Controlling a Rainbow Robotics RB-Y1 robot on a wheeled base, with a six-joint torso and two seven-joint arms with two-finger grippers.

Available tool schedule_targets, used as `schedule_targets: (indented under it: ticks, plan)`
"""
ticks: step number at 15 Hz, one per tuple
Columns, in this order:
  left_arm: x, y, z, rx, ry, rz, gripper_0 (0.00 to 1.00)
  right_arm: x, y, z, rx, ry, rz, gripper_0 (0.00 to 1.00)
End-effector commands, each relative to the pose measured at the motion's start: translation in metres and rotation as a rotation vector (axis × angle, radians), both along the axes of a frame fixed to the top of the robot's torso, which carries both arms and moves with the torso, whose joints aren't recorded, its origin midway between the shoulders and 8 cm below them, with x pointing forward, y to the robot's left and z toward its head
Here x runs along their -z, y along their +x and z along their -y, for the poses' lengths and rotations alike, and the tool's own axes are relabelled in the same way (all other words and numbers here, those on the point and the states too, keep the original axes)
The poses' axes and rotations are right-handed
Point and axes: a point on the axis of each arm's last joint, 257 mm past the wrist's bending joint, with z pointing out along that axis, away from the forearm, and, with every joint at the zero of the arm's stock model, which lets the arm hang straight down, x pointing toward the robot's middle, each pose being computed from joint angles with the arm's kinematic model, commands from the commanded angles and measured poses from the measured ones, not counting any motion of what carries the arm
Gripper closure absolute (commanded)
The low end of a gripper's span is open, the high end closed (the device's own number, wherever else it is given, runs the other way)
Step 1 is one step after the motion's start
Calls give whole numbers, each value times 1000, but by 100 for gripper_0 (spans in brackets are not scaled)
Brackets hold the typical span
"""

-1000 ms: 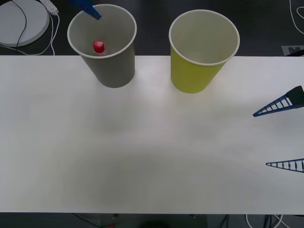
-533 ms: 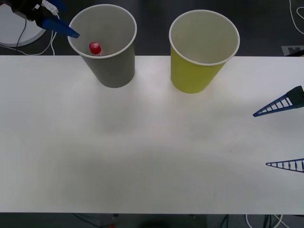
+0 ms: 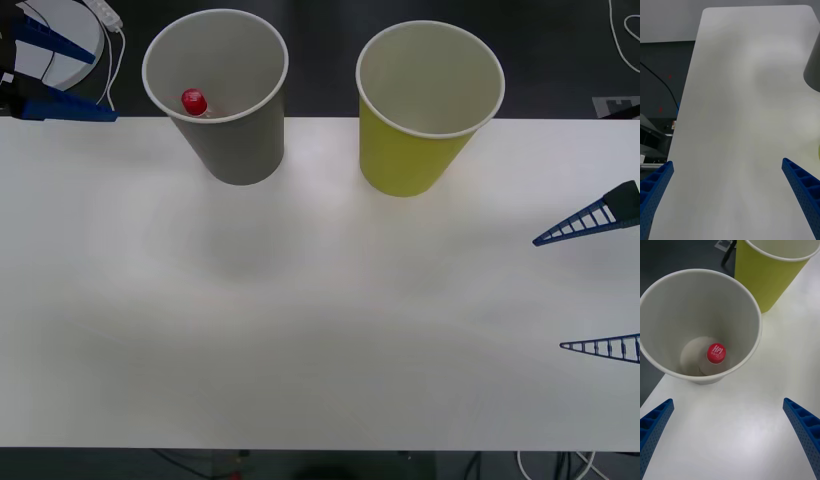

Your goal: Put the can into the green bin and the plastic bottle into the gray bin

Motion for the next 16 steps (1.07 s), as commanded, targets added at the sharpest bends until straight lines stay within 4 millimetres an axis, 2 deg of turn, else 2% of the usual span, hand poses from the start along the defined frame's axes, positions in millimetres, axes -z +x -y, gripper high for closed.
schedule_targets:
  ticks: [1, 9, 16]
  plan:
    - [21, -20, -16, 28, -26, 29, 0, 0, 0, 0, 0, 0, 0, 0]
    - [58, -94, -59, 187, -32, 40, 0, 0, 0, 0, 0, 0, 0, 0]
    - [108, -154, -67, 311, -13, 119, 0, 0, 0, 0, 0, 0, 0, 0]
